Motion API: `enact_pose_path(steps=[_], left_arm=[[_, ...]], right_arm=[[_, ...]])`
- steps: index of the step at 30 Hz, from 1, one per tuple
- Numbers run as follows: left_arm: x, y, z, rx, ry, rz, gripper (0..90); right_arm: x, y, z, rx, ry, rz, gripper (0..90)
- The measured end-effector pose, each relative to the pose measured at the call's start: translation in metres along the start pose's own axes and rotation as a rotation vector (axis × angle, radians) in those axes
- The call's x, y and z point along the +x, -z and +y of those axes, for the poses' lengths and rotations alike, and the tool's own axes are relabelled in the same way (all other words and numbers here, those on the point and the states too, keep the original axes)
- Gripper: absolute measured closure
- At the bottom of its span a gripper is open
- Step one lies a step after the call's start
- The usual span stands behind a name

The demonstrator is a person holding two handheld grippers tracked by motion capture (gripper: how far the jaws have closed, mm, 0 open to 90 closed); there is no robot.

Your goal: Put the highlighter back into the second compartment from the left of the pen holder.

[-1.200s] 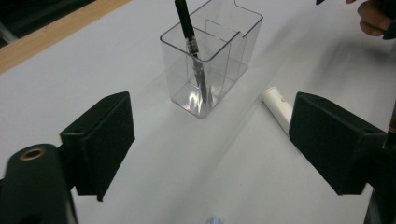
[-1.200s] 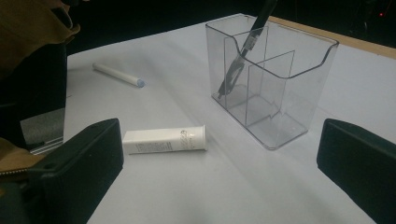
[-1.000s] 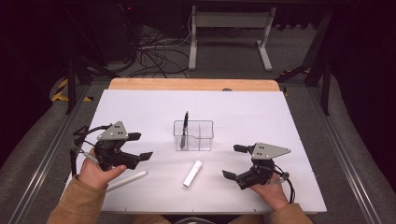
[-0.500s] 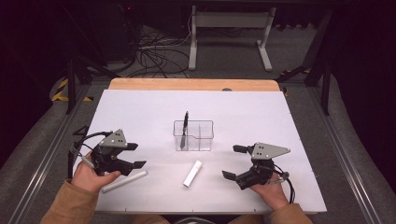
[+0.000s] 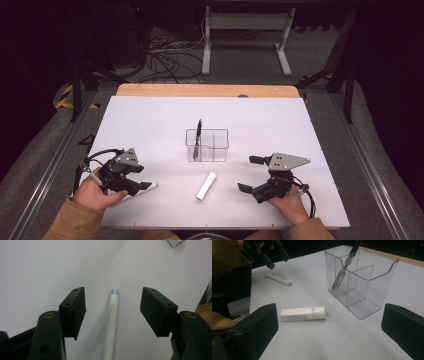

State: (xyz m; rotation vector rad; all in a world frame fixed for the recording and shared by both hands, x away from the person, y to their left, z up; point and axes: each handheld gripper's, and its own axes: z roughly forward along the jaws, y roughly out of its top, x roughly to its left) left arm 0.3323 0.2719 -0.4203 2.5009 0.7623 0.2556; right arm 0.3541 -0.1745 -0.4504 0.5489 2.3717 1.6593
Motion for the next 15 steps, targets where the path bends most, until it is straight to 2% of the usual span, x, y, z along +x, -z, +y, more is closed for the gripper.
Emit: enact_pose_path(steps=[7, 15], left_arm=[[-0.003, -0.005, -0.004, 0.054, -0.020, -0.014, 41.7], [-0.003, -0.012, -0.007, 0.130, -0.034, -0.009, 46.6]], right_arm=[[0.000, 0.000, 0.000, 0.002, 0.001, 0.001, 1.1], [0.000, -0.001, 0.000, 0.006, -0.003, 0.005, 1.2]])
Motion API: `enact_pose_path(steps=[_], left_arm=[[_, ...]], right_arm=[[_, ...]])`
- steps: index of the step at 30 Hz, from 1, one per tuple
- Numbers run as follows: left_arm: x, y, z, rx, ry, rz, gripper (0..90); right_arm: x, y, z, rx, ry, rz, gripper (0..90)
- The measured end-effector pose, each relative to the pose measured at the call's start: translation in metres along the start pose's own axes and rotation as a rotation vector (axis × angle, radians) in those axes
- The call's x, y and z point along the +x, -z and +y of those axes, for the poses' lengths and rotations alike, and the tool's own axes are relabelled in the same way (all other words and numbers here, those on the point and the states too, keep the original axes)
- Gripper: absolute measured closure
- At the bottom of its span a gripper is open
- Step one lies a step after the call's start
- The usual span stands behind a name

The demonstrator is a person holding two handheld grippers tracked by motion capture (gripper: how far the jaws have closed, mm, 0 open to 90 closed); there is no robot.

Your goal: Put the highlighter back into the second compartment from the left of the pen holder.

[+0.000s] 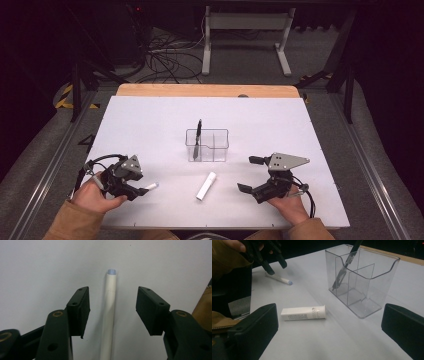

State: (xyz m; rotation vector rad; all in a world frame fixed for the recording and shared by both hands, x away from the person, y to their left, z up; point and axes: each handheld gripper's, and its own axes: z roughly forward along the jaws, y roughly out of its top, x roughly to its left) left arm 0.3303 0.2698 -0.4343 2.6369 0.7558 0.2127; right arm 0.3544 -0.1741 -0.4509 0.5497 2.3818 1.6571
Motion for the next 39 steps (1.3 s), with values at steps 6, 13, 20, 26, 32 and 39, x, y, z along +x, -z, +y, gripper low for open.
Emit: enact_pose_path(steps=[6, 13, 20, 26, 32, 39], left_arm=[[0.001, -0.004, 0.000, 0.046, -0.005, -0.008, 52.3], [0.000, -0.009, 0.001, 0.086, -0.015, 0.001, 56.2], [-0.001, -0.015, 0.002, 0.133, -0.024, -0.001, 63.1], [0.000, -0.021, 0.002, 0.162, -0.038, -0.007, 69.3], [0.000, -0.026, 0.002, 0.191, -0.042, 0.003, 74.2], [0.000, -0.026, 0.003, 0.195, -0.065, -0.004, 77.7]], right_arm=[[0.000, 0.000, 0.000, 0.001, 0.002, 0.002, 1.1], [0.000, -0.001, 0.000, 0.003, 0.002, 0.003, 1.1], [0.000, -0.001, 0.000, 0.004, 0.003, 0.005, 1.1], [0.000, -0.001, 0.000, 0.005, 0.002, 0.004, 1.1], [0.000, -0.001, 0.000, 0.008, 0.002, 0.007, 1.1], [0.001, -0.002, -0.001, 0.011, 0.004, 0.007, 1.1]])
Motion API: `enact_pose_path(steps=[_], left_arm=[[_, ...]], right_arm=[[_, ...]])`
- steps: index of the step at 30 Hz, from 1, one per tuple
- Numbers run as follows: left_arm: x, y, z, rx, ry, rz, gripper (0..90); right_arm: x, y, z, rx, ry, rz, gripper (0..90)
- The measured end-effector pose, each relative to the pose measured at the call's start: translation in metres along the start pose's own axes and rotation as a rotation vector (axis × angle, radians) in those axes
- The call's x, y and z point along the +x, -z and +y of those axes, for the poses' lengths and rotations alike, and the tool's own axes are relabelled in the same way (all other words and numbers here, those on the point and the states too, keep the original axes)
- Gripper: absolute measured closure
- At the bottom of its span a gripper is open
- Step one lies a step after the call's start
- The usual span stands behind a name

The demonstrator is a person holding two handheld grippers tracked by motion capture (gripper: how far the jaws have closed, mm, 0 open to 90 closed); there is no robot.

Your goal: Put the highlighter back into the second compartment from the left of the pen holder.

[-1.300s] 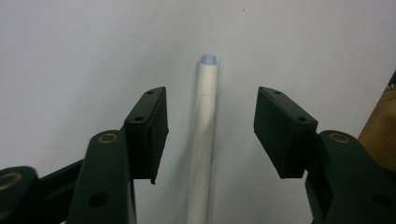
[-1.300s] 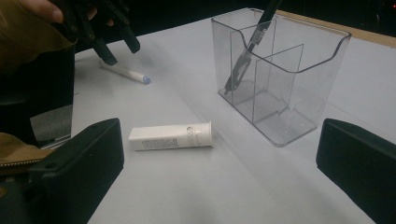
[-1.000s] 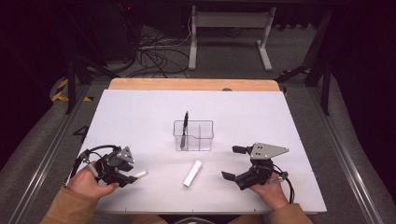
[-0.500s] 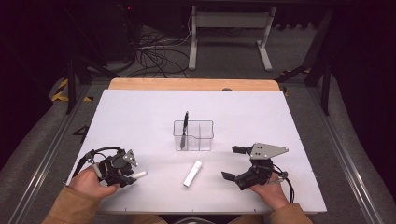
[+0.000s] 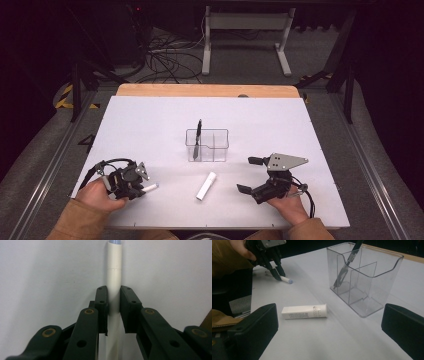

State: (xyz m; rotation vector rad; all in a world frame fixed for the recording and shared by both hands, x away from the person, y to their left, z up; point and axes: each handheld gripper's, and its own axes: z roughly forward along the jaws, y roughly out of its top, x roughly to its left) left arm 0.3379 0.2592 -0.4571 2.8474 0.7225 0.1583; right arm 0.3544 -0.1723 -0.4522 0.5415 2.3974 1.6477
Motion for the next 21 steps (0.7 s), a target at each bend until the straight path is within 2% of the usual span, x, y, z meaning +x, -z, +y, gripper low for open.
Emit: enact_pose_path(steps=[8, 15, 21], left_arm=[[-0.001, 0.001, 0.001, 0.003, -0.008, -0.001, 78.3], [-0.003, 0.014, 0.001, -0.057, -0.010, 0.021, 78.4], [-0.004, 0.019, 0.002, -0.065, -0.008, 0.028, 78.4]], right_arm=[[0.000, 0.000, 0.000, 0.001, 0.000, 0.000, 1.1], [0.000, 0.000, 0.000, 0.000, 0.000, -0.001, 1.1], [0.000, 0.000, 0.000, 0.002, -0.001, -0.002, 1.1]])
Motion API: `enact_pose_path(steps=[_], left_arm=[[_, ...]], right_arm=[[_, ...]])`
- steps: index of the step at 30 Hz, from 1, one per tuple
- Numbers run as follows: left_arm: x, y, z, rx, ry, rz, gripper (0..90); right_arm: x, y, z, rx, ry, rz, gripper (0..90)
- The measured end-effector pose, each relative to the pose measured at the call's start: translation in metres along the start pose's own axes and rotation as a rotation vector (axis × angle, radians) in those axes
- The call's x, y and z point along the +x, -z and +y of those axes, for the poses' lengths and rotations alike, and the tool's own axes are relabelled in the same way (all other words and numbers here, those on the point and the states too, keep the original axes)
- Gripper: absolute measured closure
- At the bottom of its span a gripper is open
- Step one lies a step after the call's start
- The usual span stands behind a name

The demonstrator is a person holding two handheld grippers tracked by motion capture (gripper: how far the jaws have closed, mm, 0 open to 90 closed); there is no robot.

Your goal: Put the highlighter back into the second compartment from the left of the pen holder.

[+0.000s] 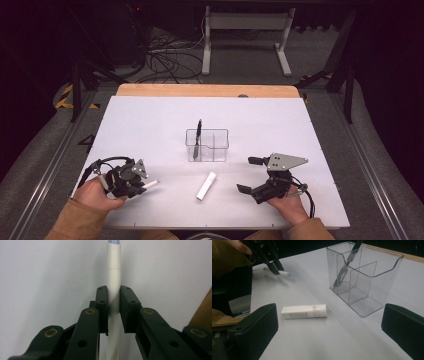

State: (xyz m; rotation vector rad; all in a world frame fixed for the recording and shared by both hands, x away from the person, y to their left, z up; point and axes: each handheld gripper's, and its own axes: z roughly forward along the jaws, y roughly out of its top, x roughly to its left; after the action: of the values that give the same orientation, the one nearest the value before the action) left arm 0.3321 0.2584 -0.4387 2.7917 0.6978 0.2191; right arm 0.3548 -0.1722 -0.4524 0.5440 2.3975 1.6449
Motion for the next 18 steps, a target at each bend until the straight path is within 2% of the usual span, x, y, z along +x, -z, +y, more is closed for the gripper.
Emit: enact_pose_path(steps=[10, 14, 18], left_arm=[[0.000, 0.006, 0.000, -0.029, 0.007, 0.005, 78.4], [0.001, 0.012, 0.001, -0.075, 0.019, 0.011, 78.3], [0.003, 0.021, 0.003, -0.130, 0.053, 0.038, 78.4]], right_arm=[[0.000, 0.000, 0.000, 0.002, -0.001, 0.001, 1.1], [0.000, 0.000, 0.000, 0.003, -0.003, 0.001, 1.1], [0.000, -0.001, 0.000, 0.005, -0.004, 0.000, 1.1]])
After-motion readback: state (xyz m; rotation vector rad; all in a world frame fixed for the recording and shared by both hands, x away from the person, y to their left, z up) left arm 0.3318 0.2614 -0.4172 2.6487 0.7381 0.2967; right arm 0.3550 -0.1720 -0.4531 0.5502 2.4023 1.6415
